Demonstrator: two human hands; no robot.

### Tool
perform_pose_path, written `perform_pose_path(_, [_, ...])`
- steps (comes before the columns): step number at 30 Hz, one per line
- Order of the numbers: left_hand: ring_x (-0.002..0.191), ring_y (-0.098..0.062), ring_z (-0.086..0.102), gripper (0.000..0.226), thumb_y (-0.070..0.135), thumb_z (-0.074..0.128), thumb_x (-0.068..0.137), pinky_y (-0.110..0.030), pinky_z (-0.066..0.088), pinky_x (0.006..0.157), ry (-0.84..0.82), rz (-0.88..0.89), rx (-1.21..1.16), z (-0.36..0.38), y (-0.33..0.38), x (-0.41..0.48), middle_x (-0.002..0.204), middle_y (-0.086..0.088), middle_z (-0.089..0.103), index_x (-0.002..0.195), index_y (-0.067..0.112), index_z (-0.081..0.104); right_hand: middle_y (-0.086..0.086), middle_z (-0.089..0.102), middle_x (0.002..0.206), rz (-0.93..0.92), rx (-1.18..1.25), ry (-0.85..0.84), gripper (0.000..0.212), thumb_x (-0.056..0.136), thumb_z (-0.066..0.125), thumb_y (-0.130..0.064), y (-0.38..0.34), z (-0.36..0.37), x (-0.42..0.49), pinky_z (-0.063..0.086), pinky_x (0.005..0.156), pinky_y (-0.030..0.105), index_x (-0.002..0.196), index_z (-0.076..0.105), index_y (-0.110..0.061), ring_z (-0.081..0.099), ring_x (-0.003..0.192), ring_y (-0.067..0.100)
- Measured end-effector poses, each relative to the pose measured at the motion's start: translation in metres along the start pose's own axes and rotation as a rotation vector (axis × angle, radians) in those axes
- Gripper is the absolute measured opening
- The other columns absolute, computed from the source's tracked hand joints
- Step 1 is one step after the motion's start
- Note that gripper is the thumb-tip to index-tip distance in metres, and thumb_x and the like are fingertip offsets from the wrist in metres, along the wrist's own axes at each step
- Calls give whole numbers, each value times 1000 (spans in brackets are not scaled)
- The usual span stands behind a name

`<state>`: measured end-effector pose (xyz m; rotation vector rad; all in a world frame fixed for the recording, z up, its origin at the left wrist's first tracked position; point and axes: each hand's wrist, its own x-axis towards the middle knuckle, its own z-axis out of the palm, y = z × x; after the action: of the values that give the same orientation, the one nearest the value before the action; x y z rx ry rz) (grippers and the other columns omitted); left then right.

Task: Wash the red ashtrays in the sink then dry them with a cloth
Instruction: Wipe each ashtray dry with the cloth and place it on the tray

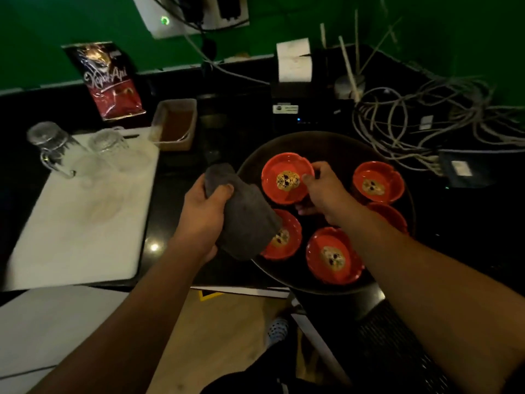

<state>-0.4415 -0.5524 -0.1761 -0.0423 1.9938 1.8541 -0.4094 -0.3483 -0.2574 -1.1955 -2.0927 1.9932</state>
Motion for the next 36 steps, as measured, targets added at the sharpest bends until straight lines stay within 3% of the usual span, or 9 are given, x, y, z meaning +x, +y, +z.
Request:
perform_pose_path(7, [74,-5,66,19,22,53,95,-17,51,51,-29,-49,17,-16,0,45,92,7,64,93,41,54,13,52,122,-37,-302,-71,32,99,44,-31,5,45,44,53,50,29,129,45,-22,62,92,29])
perform_pose_path(10, [87,-12,65,16,22,53,95,-25,53,62,-52,-94,30,-16,-3,54,99,4,65,101,37,55,14,62,113,-162,-523,-72,32,98,42,-30,11,51,48,53,75,39,124,54,-14,61,98,29])
perform_pose_path(13, [97,-20,65,25,23,54,94,-36,55,76,-73,-139,42,-11,-4,58,107,-1,65,119,29,54,8,64,93,-191,-629,-76,27,99,45,-26,11,53,42,43,70,28,107,63,-8,62,89,24])
perform_pose_path(17, [98,-17,62,28,23,54,95,-38,53,82,-130,-157,36,5,1,59,108,2,62,122,29,51,14,67,110,-169,-613,-42,36,98,46,-34,10,38,32,50,87,36,119,63,-11,62,103,29])
perform_pose_path(22, [99,-16,64,31,22,55,94,-32,54,81,-288,-153,-45,49,7,44,113,0,64,124,26,52,5,66,92,-109,28,89,27,100,44,-33,-1,-13,-17,52,70,33,90,65,-19,62,74,13])
perform_pose_path(24, [94,-14,67,29,20,56,93,-30,55,75,-348,-149,-78,77,8,31,110,0,66,122,23,53,-2,62,86,-45,324,100,30,99,45,-36,1,-44,-45,52,79,34,93,68,-18,62,84,7])
perform_pose_path(27, [87,-17,69,16,15,55,92,-35,54,78,-484,-186,-118,129,7,2,95,-3,71,106,19,61,9,70,112,88,642,49,57,88,42,-61,17,-97,-87,49,92,42,113,67,-16,64,107,27])
perform_pose_path(30, [79,-18,70,13,14,52,93,-34,54,77,-706,-218,-73,186,2,-38,83,-5,73,98,14,64,12,65,124,94,809,29,77,75,39,-72,39,-146,-132,50,95,42,125,60,-16,63,113,27])
perform_pose_path(36, [82,-18,65,10,18,53,96,-31,53,78,-1081,-5,306,280,-28,-109,91,-8,69,94,15,62,10,72,105,69,924,183,45,78,55,-43,94,-216,-217,57,78,33,109,66,-13,70,92,22])
